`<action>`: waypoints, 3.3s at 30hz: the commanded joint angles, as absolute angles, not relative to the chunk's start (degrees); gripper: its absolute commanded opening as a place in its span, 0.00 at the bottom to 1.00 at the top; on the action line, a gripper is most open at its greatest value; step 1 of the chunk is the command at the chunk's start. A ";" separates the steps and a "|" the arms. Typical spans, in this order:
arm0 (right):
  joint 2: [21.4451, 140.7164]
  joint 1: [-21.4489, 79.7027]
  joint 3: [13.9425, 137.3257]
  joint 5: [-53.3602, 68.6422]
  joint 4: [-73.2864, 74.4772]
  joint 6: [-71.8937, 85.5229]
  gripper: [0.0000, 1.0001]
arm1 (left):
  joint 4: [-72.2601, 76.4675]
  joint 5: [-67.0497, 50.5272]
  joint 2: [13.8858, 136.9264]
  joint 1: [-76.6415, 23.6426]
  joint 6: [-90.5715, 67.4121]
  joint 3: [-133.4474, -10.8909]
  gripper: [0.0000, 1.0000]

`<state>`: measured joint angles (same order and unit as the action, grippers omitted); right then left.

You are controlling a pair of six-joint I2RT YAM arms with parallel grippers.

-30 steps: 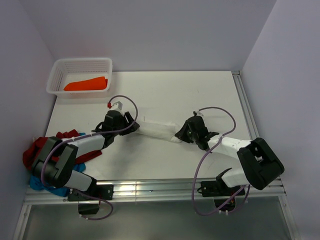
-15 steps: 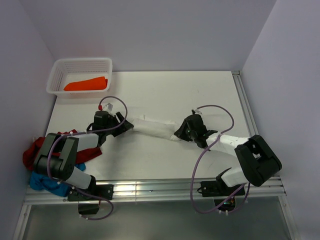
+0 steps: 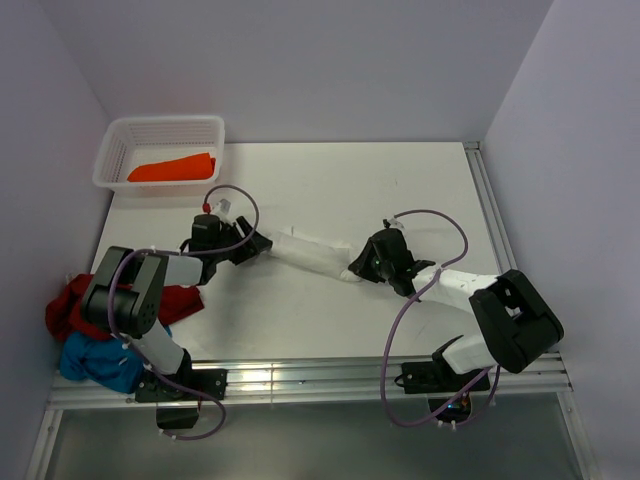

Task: Roll the t-shirts
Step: Roll the tshirt, then place the rolled tshirt into the container

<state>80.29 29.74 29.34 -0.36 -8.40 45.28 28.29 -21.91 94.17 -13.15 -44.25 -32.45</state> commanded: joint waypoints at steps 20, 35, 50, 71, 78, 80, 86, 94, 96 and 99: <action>80.34 29.53 27.51 -2.90 0.62 42.89 0.00 | 28.39 -18.19 87.11 -9.76 -45.88 -25.40 0.62; 81.12 29.97 27.86 -2.37 0.97 42.45 0.00 | 36.04 -30.50 93.60 -8.88 -45.71 -29.88 0.99; 80.86 30.23 28.56 -3.16 2.11 42.36 0.00 | 30.85 -28.56 106.79 -10.72 -44.30 -36.65 0.79; 81.82 30.23 30.06 -3.51 2.72 42.01 0.00 | 34.37 -28.48 107.13 -12.83 -43.86 -33.48 0.51; 82.79 30.23 30.67 -3.43 2.46 41.40 0.00 | 34.72 -24.35 108.63 -15.82 -43.33 -34.89 0.29; 82.88 30.23 30.76 -3.17 2.37 41.40 0.00 | 34.02 -23.56 107.85 -15.82 -42.98 -34.80 0.23; 82.53 30.15 31.99 -0.88 1.32 41.40 0.00 | 26.31 -17.59 100.47 -16.17 -40.78 -35.07 0.00; 80.42 30.50 37.17 1.58 1.93 40.52 0.00 | 6.52 -6.77 87.37 -16.26 -37.54 -42.27 0.00; 80.51 30.50 39.54 2.11 2.72 40.25 0.00 | 2.40 -5.36 85.08 -16.26 -37.09 -44.99 0.00; 80.77 30.76 42.18 3.77 3.16 39.99 0.00 | 0.18 -4.83 82.97 -16.17 -36.74 -47.19 0.00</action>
<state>80.53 30.61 38.46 3.38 1.04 41.93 5.96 -10.00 86.54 -16.91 -39.51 -43.42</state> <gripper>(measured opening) 0.263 0.049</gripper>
